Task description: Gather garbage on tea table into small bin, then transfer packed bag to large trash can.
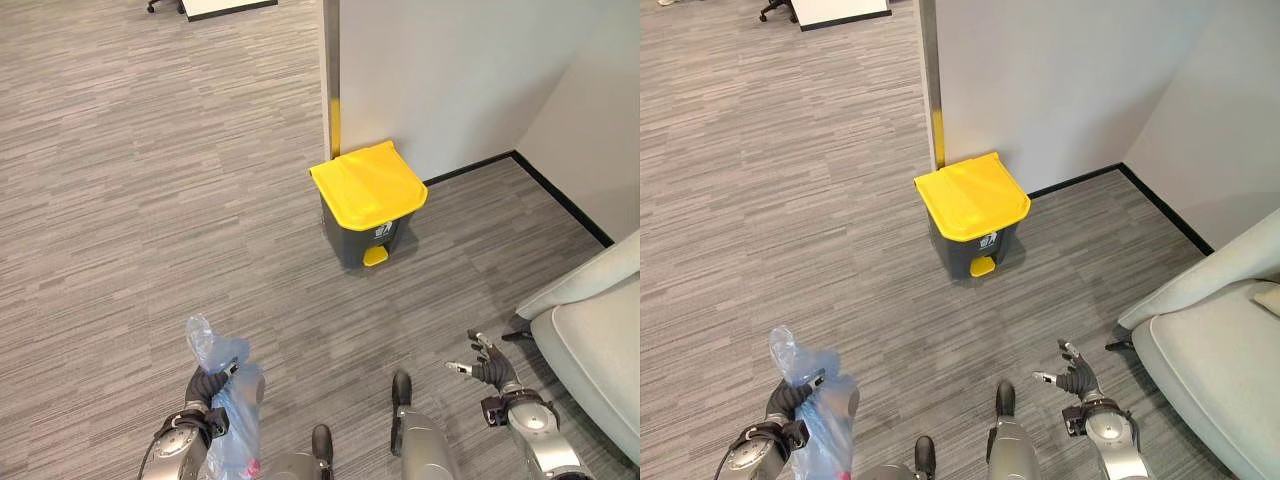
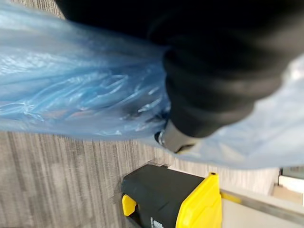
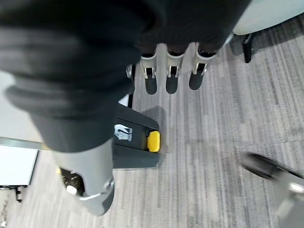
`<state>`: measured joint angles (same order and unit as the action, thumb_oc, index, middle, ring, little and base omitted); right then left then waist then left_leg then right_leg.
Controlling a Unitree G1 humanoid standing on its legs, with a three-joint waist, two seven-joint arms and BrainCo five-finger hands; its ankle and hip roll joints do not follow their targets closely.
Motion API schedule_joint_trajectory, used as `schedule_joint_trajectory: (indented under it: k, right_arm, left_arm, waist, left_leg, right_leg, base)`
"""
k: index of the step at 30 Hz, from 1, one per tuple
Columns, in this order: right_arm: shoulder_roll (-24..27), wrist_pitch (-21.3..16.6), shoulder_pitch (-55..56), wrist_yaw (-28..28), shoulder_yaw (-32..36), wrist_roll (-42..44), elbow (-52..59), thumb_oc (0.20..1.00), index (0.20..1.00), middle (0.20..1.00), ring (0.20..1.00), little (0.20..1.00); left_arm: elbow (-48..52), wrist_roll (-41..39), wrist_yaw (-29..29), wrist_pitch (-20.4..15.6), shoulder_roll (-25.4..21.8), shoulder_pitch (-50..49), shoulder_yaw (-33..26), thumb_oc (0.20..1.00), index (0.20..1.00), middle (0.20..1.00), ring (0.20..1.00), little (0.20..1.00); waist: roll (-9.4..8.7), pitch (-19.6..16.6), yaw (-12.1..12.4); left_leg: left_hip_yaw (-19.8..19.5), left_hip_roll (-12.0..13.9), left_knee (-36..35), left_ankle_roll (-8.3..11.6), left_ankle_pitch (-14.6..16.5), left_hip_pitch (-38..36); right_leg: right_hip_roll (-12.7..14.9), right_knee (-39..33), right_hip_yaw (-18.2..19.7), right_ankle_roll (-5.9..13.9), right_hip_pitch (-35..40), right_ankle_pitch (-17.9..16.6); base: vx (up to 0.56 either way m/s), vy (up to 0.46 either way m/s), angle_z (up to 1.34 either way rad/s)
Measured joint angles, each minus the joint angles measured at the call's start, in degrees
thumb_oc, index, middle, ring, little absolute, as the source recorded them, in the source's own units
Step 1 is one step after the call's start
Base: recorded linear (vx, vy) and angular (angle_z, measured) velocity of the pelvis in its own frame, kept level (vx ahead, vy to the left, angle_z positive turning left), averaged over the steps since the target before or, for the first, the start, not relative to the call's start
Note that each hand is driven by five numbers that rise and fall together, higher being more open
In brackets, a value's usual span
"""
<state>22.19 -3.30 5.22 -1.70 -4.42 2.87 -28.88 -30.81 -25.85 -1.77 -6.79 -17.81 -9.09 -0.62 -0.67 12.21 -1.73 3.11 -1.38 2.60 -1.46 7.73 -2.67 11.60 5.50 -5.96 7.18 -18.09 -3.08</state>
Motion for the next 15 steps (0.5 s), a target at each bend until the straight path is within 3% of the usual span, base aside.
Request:
schedule_joint_trajectory:
  k: [1,2,3,4,5,7,8,9,10,12,13,14,15]
  right_arm:
    - [0.0,0.1,0.5,0.1,-0.3,0.0,0.0,1.000,1.000,1.000,1.000,1.000]
    - [0.6,0.1,0.9,0.0,0.2,0.0,0.0,1.000,1.000,1.000,1.000,1.000]
    - [0.8,0.0,0.8,0.0,0.7,0.0,0.1,1.000,1.000,1.000,1.000,1.000]
    - [1.1,-0.1,-0.6,-0.1,0.9,0.0,-0.4,1.000,1.000,1.000,1.000,1.000]
    - [1.1,0.0,-0.6,-0.1,1.7,0.0,-0.1,1.000,1.000,1.000,1.000,1.000]
    - [2.2,-0.4,-2.0,-0.2,2.2,0.0,0.0,1.000,1.000,1.000,1.000,1.000]
    - [2.6,-0.4,-2.1,-0.6,2.2,0.0,0.0,1.000,1.000,1.000,1.000,1.000]
    - [2.6,-0.4,-2.2,-0.6,2.1,0.0,0.1,1.000,1.000,1.000,1.000,1.000]
    - [2.6,-0.4,-2.2,-0.7,2.3,0.0,0.1,1.000,1.000,1.000,1.000,1.000]
    - [2.5,-0.3,-1.8,-0.7,2.5,0.1,0.0,1.000,1.000,1.000,1.000,1.000]
    - [2.5,-0.3,-1.2,-0.7,2.7,0.1,-0.2,1.000,1.000,1.000,1.000,1.000]
    - [2.4,-0.2,-1.0,-0.7,2.6,0.5,-0.5,1.000,1.000,1.000,1.000,1.000]
    - [2.1,-0.1,-0.9,-0.8,2.7,0.6,-1.1,1.000,1.000,1.000,1.000,1.000]
  left_arm:
    - [0.4,0.0,0.0,0.0,0.0,-0.7,0.0,0.200,0.200,0.200,0.200,0.200]
    - [0.5,0.0,0.0,0.0,1.1,-2.6,0.4,0.200,0.200,0.200,0.200,0.200]
    - [0.7,0.0,-0.1,0.0,1.5,-3.2,0.6,0.200,0.200,0.200,0.200,0.200]
    - [0.5,0.0,-0.1,0.0,2.2,-3.2,0.4,0.200,0.200,0.200,0.200,0.200]
    - [0.1,0.0,-0.1,0.0,2.7,-2.9,0.4,0.200,0.200,0.200,0.200,0.200]
    - [0.1,0.0,-0.3,0.1,3.5,-1.5,0.6,0.200,0.200,0.200,0.200,0.200]
    - [-0.1,-0.1,-0.3,0.1,3.4,-1.0,0.5,0.200,0.200,0.200,0.200,0.200]
    - [0.3,-0.1,-0.3,0.0,3.3,-1.0,0.5,0.200,0.200,0.200,0.200,0.200]
    - [0.8,-0.1,-0.4,0.0,3.2,-0.8,0.5,0.200,0.200,0.200,0.200,0.200]
    - [0.9,-0.1,-0.5,0.0,3.4,-0.2,0.6,0.200,0.200,0.200,0.200,0.200]
    - [0.8,-0.1,-0.5,0.0,3.5,0.2,0.6,0.200,0.200,0.200,0.200,0.200]
    - [0.8,-0.1,-0.4,0.0,3.3,0.3,0.6,0.200,0.200,0.200,0.200,0.200]
    - [0.7,-0.1,-0.4,0.0,3.2,0.4,0.6,0.200,0.200,0.200,0.200,0.200]
  waist:
    - [-0.40,-0.3,0.0]
    - [0.60,-1.7,-0.6]
    - [1.85,-2.5,-0.3]
    - [2.24,-2.4,-0.2]
    - [2.00,-2.5,-0.4]
    - [1.46,-2.6,0.1]
    - [-0.07,-3.1,0.6]
    - [-1.26,-3.5,1.2]
    - [-1.30,-3.5,1.2]
    - [-2.24,-3.1,1.2]
    - [-2.71,-2.7,1.2]
    - [-2.13,-2.6,1.5]
    - [-1.93,-2.3,1.8]
  left_leg:
    - [-1.0,0.4,-0.2,0.81,0.7,-1.4]
    - [-2.3,3.7,-0.4,2.99,1.6,-3.3]
    - [-2.8,5.3,0.4,3.24,1.4,-3.3]
    - [-2.8,7.1,2.2,4.52,0.1,-2.5]
    - [-2.7,7.6,5.7,4.68,0.0,-0.7]
    - [-2.4,10.1,16.7,5.49,-1.4,2.6]
    - [-2.2,10.3,24.1,5.62,-2.4,6.9]
    - [-2.1,9.3,22.6,6.24,-1.8,7.7]
    - [-1.9,8.7,21.7,6.36,-1.5,8.7]
    - [-0.6,6.9,17.2,5.94,-1.2,10.6]
    - [2.8,5.5,10.1,5.89,-2.1,12.7]
    - [4.1,5.1,7.8,5.55,-3.4,14.0]
    - [5.5,5.1,6.9,5.46,-5.0,15.4]
  right_leg:
    - [-0.2,0.9,-0.3,-0.76,1.0,-0.9]
    - [-2.8,3.4,-1.9,-1.88,1.6,-2.3]
    - [-4.4,3.2,-2.8,-2.98,2.1,-3.5]
    - [-5.4,3.1,-4.0,-4.47,3.1,-2.1]
    - [-5.7,2.1,-5.3,-4.31,3.8,-2.6]
    - [-8.8,-0.5,-6.5,-7.13,7.8,-1.1]
    - [-9.3,-2.7,-6.0,-9.89,10.1,0.1]
    - [-9.1,-3.0,-5.5,-10.21,10.3,0.2]
    - [-9.1,-3.6,-5.2,-10.93,11.0,0.4]
    - [-9.1,-6.2,-5.2,-11.34,13.0,0.3]
    - [-9.3,-8.7,-6.7,-10.88,14.9,-0.3]
    - [-9.9,-9.3,-7.2,-10.30,15.9,-0.8]
    - [-10.4,-10.5,-7.7,-10.96,17.0,-0.3]
  base:
    - [0.31,-0.347,0.61]
    - [0.21,-0.273,0.44]
    - [0.24,-0.320,0.36]
    - [0.15,-0.178,0.28]
    - [0.28,-0.286,0.31]
    - [0.25,-0.203,0.08]
    - [0.19,-0.126,-0.18]
    - [0.14,-0.097,-0.10]
    - [0.11,-0.053,-0.03]
    - [0.14,-0.008,0.07]
    - [0.14,0.004,0.10]
    - [0.14,0.007,0.14]
    - [0.11,0.019,0.03]
